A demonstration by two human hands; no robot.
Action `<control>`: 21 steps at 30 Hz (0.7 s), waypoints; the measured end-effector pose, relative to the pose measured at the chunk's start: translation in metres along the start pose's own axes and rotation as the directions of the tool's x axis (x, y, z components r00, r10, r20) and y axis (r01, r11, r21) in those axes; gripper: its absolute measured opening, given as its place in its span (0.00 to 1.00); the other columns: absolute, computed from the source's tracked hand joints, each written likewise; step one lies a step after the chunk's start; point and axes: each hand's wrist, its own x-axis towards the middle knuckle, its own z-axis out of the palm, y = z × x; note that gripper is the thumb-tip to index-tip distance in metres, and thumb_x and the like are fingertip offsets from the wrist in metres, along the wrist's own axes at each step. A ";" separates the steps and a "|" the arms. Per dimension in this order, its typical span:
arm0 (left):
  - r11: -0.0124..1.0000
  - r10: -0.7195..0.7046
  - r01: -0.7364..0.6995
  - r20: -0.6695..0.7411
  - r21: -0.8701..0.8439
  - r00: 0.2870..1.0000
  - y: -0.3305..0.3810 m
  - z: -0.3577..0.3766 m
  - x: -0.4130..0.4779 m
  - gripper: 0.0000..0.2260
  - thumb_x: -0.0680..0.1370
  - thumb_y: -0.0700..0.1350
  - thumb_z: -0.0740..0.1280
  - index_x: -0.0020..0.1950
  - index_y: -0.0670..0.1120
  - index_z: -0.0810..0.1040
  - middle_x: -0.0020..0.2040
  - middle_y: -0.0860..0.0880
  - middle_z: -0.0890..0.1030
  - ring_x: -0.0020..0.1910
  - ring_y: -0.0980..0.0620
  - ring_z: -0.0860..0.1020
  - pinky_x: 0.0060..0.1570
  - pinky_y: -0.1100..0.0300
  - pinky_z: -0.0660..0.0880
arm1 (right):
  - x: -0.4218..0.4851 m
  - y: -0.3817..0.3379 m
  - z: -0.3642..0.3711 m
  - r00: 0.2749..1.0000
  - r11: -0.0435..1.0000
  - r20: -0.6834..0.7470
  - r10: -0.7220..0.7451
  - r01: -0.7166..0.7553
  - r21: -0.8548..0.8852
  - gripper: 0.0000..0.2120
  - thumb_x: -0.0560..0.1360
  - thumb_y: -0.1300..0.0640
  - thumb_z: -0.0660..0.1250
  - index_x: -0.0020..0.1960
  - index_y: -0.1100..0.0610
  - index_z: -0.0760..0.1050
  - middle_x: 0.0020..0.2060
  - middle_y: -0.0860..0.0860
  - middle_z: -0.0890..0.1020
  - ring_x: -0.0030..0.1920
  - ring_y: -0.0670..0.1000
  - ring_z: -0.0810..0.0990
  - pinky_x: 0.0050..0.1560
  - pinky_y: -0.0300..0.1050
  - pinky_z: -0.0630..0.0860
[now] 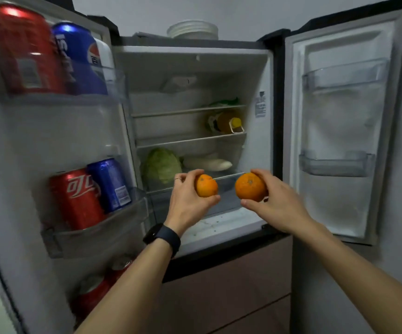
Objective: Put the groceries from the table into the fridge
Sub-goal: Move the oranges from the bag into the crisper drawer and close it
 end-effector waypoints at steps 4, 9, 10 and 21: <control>0.995 -0.069 0.070 -0.026 0.072 0.997 -0.035 0.035 0.059 0.32 0.69 0.52 0.79 0.69 0.54 0.68 0.64 0.49 0.65 0.61 0.46 0.72 0.62 0.50 0.74 | 0.069 0.033 0.029 1.000 1.000 0.030 -0.004 0.003 0.029 0.36 0.72 0.46 0.76 0.74 0.43 0.62 0.68 0.50 0.68 0.59 0.49 0.71 0.61 0.47 0.72; 0.962 -0.202 0.195 0.018 0.192 0.979 -0.087 0.080 0.126 0.32 0.71 0.50 0.77 0.71 0.54 0.67 0.69 0.44 0.62 0.63 0.41 0.71 0.64 0.51 0.73 | 0.155 0.089 0.086 0.995 0.999 0.099 0.011 -0.015 0.040 0.36 0.73 0.47 0.75 0.75 0.43 0.61 0.69 0.51 0.66 0.63 0.55 0.73 0.64 0.51 0.73; 0.954 -0.226 0.219 0.013 0.204 0.974 -0.097 0.089 0.140 0.32 0.72 0.50 0.77 0.71 0.55 0.67 0.69 0.43 0.63 0.63 0.40 0.72 0.64 0.51 0.72 | 0.172 0.102 0.100 0.994 0.999 0.105 0.011 -0.016 0.041 0.36 0.72 0.47 0.75 0.75 0.44 0.62 0.69 0.52 0.67 0.64 0.57 0.73 0.66 0.54 0.73; 0.864 -0.351 0.331 -0.016 0.381 0.936 -0.175 0.155 0.263 0.35 0.72 0.57 0.75 0.76 0.53 0.65 0.66 0.44 0.73 0.62 0.43 0.75 0.62 0.50 0.74 | 0.329 0.164 0.216 0.981 0.997 0.194 -0.015 0.000 0.075 0.34 0.72 0.47 0.75 0.72 0.51 0.63 0.69 0.55 0.73 0.67 0.60 0.72 0.64 0.54 0.72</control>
